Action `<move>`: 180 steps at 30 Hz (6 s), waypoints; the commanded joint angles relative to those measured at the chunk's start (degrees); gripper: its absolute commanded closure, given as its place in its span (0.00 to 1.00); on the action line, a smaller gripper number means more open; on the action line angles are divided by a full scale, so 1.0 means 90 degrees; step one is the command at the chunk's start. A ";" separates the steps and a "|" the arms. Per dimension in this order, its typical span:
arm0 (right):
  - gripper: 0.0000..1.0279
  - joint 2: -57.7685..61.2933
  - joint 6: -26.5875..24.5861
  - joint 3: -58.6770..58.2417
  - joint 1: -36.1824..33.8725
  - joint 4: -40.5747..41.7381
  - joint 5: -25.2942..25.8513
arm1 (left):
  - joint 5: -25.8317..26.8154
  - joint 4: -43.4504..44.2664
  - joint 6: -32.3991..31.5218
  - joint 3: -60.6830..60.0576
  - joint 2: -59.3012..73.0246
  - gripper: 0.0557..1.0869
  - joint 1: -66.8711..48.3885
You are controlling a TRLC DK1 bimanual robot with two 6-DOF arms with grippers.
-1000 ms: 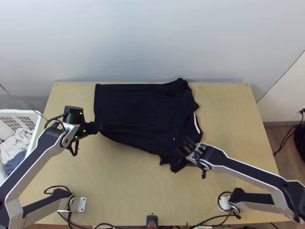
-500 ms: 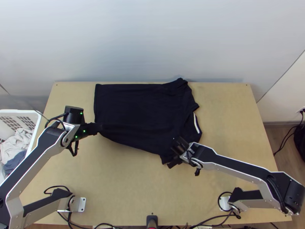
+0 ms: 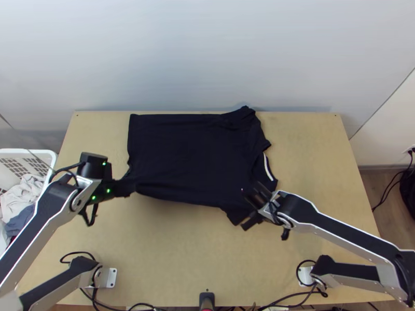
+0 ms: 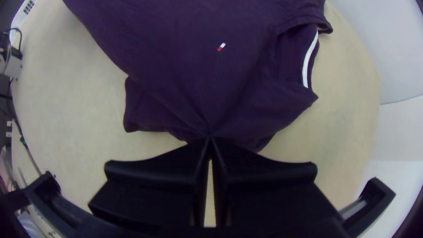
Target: Fold the t-shirt
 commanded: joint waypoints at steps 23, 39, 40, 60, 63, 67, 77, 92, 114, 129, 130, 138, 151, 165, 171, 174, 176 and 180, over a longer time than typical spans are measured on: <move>0.97 -0.0082 -0.0895 0.0255 -0.1431 -0.0773 -0.1486 | 0.0826 -0.0239 0.0179 0.0552 0.0716 0.96 0.0356; 0.64 0.1354 -0.0025 0.0685 -0.2290 0.0614 -0.1456 | 0.0465 0.1861 0.0169 0.0591 0.3050 0.28 0.0766; 0.45 0.1393 0.0141 0.0714 -0.2290 0.0623 -0.1437 | 0.0465 0.1822 0.0199 0.0600 0.3118 0.21 0.0795; 0.04 0.1197 0.1020 0.2130 -0.2447 -0.0070 -0.1476 | 0.1138 0.1099 0.0745 0.0249 0.2952 0.13 0.0854; 0.04 0.1061 0.1068 0.2062 -0.2339 -0.0070 -0.1476 | 0.1138 0.1119 0.0736 0.0239 0.2991 0.13 0.0766; 0.04 0.1012 0.1059 0.2033 -0.2310 -0.0070 -0.1486 | 0.1099 0.1265 0.0745 0.0171 0.3030 0.14 0.0737; 0.04 0.1022 0.1059 0.1671 -0.2408 -0.0070 -0.1691 | 0.1070 0.1578 0.0589 0.0044 0.2991 0.44 0.0717; 0.05 0.0826 0.0629 0.1691 -0.1597 -0.0949 -0.2023 | 0.0748 0.1695 0.0677 -0.0757 0.1185 0.96 0.0981; 0.13 0.1334 0.0531 0.1320 -0.0005 -0.1183 -0.1925 | 0.0426 0.1099 0.0365 -0.0669 -0.0163 0.96 0.0961; 0.84 0.0611 0.0531 0.0890 -0.0171 -0.0929 -0.0822 | 0.0426 0.1080 0.0384 -0.1275 -0.0476 0.96 0.1039; 0.84 0.0543 0.0541 0.0958 -0.0171 -0.1183 -0.0822 | 0.0426 0.1129 0.0365 -0.1353 -0.0466 0.95 0.1039; 0.95 -0.0053 0.0150 0.1115 -0.0181 -0.2023 -0.0978 | 0.0582 0.1353 0.0199 -0.1509 0.0091 0.31 0.1030; 0.97 -0.0199 0.0111 0.1300 -0.0699 -0.1955 -0.1173 | 0.0963 0.1519 -0.0085 -0.0415 0.1663 0.09 0.1000; 0.35 0.0016 0.0404 0.1456 -0.0933 -0.1916 -0.1173 | 0.0719 0.2379 0.0160 0.0884 0.3655 0.09 0.0619; 0.13 0.0162 0.0541 0.1456 -0.0982 -0.1925 -0.1183 | 0.0513 0.2662 0.0404 0.1020 0.4075 0.09 0.0541; 0.10 0.0201 0.0531 0.1495 -0.1001 -0.1916 -0.1183 | 0.0513 0.2652 0.0433 0.1040 0.4183 0.09 0.0502; 0.10 0.0221 0.0531 0.1505 -0.1021 -0.1916 -0.1183 | 0.0513 0.2623 0.0433 0.1030 0.4241 0.10 0.0473; 0.10 0.0299 0.0570 0.1574 -0.1158 -0.1925 -0.1183 | 0.0513 0.2750 0.0453 0.0874 0.4319 0.24 0.0453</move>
